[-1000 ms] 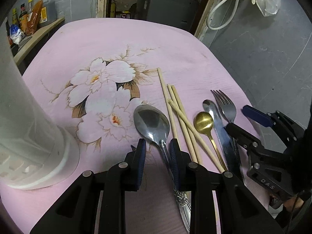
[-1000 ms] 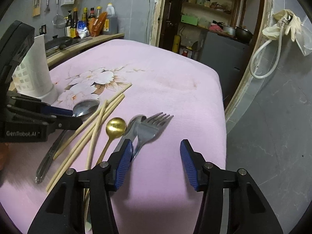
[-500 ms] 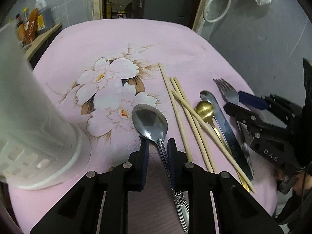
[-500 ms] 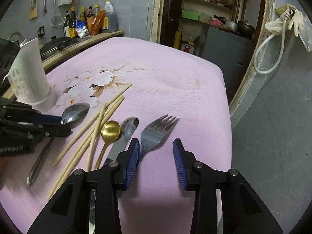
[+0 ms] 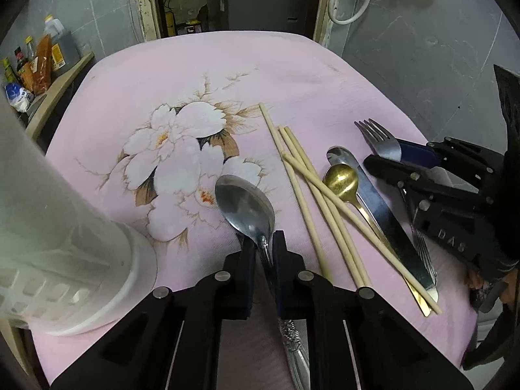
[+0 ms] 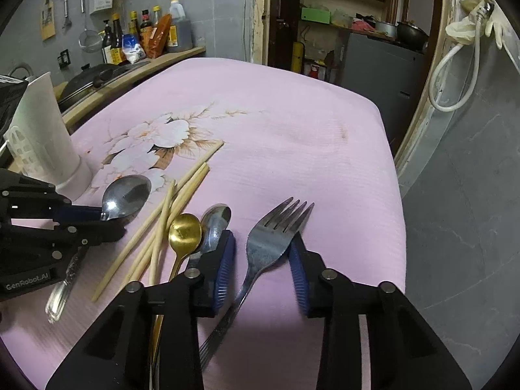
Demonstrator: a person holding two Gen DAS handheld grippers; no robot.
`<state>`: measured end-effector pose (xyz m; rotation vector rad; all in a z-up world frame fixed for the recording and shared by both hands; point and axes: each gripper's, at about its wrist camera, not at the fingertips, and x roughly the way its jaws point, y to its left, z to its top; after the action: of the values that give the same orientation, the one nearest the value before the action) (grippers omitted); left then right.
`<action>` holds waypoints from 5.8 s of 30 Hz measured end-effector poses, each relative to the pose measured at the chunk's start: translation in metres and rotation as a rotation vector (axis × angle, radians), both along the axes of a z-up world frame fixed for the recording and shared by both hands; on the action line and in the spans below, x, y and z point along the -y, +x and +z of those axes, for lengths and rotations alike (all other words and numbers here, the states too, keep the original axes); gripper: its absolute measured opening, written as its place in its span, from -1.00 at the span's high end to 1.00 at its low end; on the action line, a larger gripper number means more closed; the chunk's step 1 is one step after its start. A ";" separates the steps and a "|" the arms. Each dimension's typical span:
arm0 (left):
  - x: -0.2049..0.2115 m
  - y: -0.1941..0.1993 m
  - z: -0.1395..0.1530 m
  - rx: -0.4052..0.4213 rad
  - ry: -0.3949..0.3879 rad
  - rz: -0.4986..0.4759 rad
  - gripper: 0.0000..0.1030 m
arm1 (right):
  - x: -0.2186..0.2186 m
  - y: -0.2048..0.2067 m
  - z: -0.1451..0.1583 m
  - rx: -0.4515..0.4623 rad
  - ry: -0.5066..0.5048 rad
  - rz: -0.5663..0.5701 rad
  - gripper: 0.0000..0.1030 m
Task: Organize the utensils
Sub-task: 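Grasp the ornate-handled spoon with the left gripper while the right gripper grasps the silver fork, then lift the spoon and fork and carry both over the white basket, then lower the spoon and fork into the basket and open both grippers, then move both grippers back toward the chopsticks and gold spoon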
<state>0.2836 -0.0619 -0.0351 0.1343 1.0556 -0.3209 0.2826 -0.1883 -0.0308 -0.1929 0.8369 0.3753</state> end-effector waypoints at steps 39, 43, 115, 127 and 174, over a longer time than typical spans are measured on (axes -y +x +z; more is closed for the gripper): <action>-0.041 -0.096 0.069 0.543 -0.291 0.032 0.99 | 0.006 -0.085 0.053 0.432 0.212 -0.031 0.98; -0.043 -0.106 0.078 0.651 -0.282 0.073 0.99 | -0.006 -0.097 0.061 0.542 0.181 -0.042 0.99; -0.232 -0.090 0.109 0.982 -0.295 0.494 0.86 | -0.186 -0.022 0.088 0.498 0.428 0.296 0.91; -0.231 -0.100 0.135 0.907 -0.339 0.466 0.11 | -0.171 -0.033 0.116 0.578 0.456 0.249 0.55; -0.032 -0.090 0.068 0.541 -0.150 0.085 -0.90 | 0.033 -0.086 0.050 0.409 0.103 -0.106 -1.00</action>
<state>0.1936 -0.0300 0.0331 0.0366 0.4976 -0.2643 0.1966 -0.2212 0.0189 -0.1228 0.4210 0.2656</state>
